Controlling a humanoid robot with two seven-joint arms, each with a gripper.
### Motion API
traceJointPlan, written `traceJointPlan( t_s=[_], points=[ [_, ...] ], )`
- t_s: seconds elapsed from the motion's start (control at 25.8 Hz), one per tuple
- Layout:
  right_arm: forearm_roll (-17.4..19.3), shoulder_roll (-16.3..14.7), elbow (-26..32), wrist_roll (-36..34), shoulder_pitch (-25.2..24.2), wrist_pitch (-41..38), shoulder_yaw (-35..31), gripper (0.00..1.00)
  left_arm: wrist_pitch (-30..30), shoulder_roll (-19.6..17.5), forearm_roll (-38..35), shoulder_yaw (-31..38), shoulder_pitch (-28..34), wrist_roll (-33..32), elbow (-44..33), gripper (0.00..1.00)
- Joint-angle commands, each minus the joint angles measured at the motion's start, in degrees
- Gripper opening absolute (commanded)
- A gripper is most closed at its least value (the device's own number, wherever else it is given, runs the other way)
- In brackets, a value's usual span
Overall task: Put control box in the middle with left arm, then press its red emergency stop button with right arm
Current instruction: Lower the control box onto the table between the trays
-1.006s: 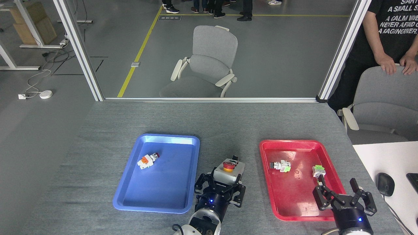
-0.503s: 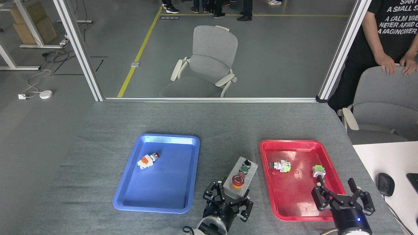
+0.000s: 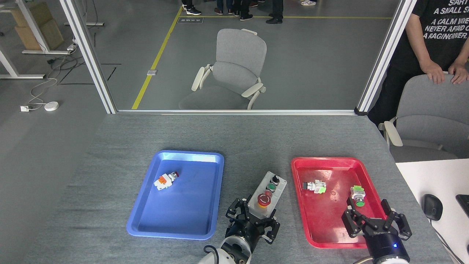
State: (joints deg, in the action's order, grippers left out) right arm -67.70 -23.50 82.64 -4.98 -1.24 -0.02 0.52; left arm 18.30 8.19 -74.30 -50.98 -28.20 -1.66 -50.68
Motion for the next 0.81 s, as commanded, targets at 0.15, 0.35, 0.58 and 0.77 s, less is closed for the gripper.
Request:
traceJointPlan(
  t_s=[0.15,0.35,0.58,0.77],
  points=[
    [-1.4,2.3,0.0,0.7,1.5,-0.7,-0.4,0.93,0.0,-0.1,0.1,0.0,-0.1,-0.4,0.6,0.71],
    [-1.5,2.1,-0.1,0.7,1.9,-0.5,-0.4,0.93,0.2,-0.3,-0.1,0.4,0.1,-0.4,0.1,0.90],
    [-1.5,2.1,0.0,0.7,1.9,-0.4,-0.4,0.93,0.1,-0.6,-0.1,0.5,0.7,-0.3,-1.5,0.96],
    [-2.2,2.0,0.0,0.7,1.8,-0.6,-0.2,0.85,0.1,-5.4,0.3,0.6,2.2,-0.3,-8.6,0.97]
  ],
)
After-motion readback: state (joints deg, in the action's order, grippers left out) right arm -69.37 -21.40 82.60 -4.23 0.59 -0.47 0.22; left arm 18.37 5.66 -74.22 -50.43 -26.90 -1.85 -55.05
